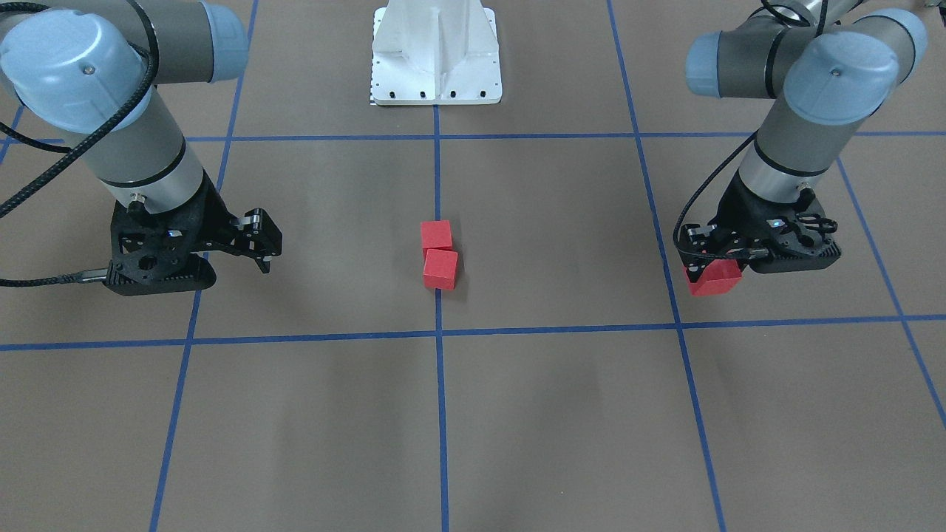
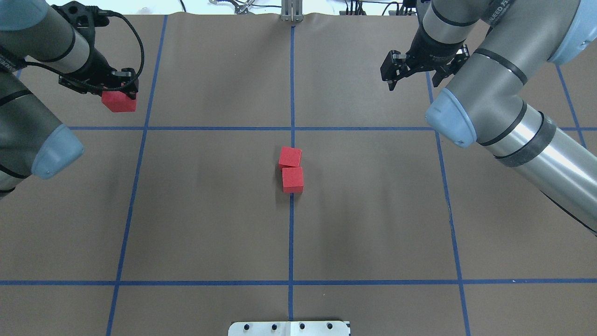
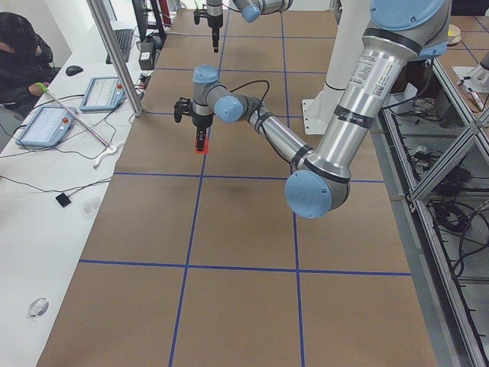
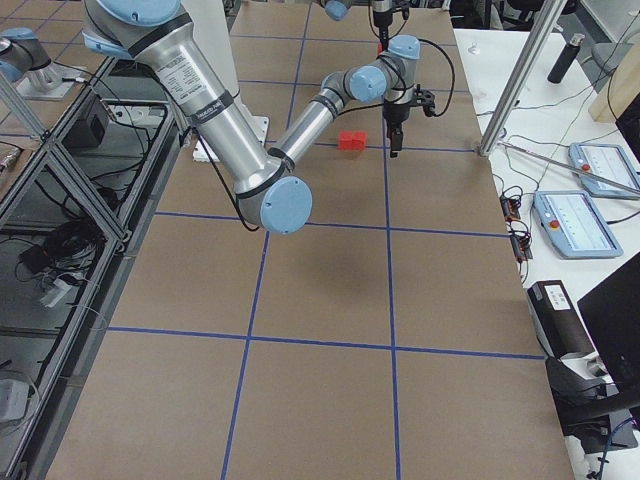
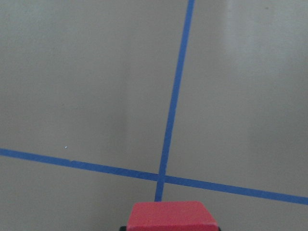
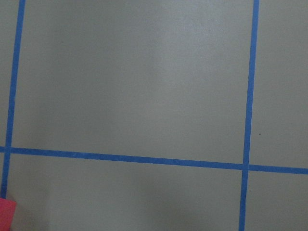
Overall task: Form red blocks into L shape at center
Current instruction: 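Carry the red cube with the left gripper toward the center cubes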
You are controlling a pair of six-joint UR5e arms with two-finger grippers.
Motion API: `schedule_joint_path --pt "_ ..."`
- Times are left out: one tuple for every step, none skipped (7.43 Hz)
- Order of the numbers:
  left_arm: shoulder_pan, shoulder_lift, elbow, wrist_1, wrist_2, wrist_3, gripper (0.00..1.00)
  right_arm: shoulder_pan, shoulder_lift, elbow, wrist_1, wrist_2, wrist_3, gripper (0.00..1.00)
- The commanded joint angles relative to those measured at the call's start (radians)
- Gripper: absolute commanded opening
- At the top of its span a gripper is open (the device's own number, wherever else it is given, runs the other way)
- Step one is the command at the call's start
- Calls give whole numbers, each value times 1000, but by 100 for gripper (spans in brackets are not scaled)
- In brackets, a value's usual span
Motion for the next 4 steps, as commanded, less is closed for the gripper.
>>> schedule_joint_path --pt "1 -25 -4 1 -1 210 0 -1 -3 -2 1 -1 0 99" --pt "-2 -26 -7 -4 -10 346 0 -1 -4 -2 1 -1 0 99" --pt "1 -34 -12 -8 -9 480 0 -1 -6 -2 2 -1 0 99" --pt "-2 -51 -23 -8 3 592 0 -3 -7 -3 5 -1 0 99"
